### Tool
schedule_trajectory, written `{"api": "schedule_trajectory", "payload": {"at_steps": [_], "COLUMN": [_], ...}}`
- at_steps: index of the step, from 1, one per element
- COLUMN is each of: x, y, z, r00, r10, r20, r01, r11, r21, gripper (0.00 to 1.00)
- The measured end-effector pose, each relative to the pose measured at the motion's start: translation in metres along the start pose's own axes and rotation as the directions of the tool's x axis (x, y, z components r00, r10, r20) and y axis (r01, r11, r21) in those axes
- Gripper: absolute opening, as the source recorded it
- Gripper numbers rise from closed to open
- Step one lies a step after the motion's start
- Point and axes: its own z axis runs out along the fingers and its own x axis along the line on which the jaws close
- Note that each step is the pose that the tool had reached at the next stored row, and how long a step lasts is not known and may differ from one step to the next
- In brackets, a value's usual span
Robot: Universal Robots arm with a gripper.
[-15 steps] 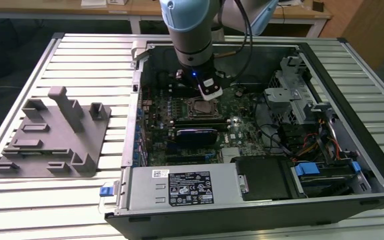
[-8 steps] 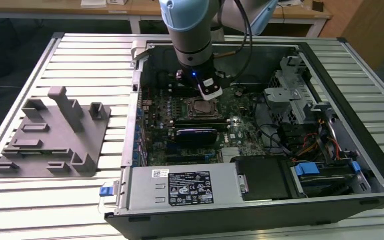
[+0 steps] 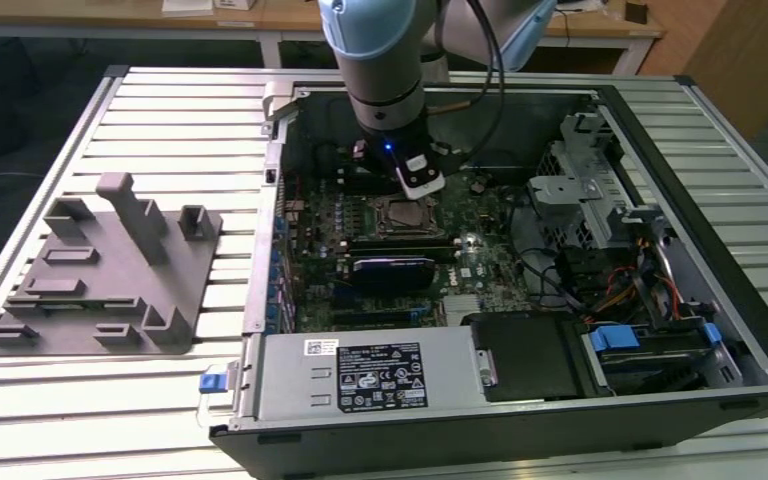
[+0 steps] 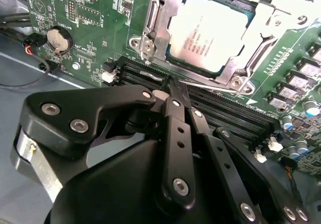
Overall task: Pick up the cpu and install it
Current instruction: 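Install the first cpu locking lever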
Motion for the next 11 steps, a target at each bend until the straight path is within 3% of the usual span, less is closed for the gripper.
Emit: {"api": "schedule_trajectory", "payload": {"at_steps": [2, 8, 11], "x": [0.0005, 0.0012, 0.0016], "y": [0.0014, 0.0021, 0.0026], "z": [0.0008, 0.0032, 0.0044], "r00": [1.0000, 0.9999, 0.9999], "r10": [0.000, -0.004, -0.005], "r20": [0.0019, 0.0143, 0.0163], "r01": [0.000, 0.004, 0.004], "r11": [1.0000, 0.9993, 0.9991], "r21": [0.0065, 0.0378, 0.0427], "gripper": [0.11, 0.11, 0.11]}}
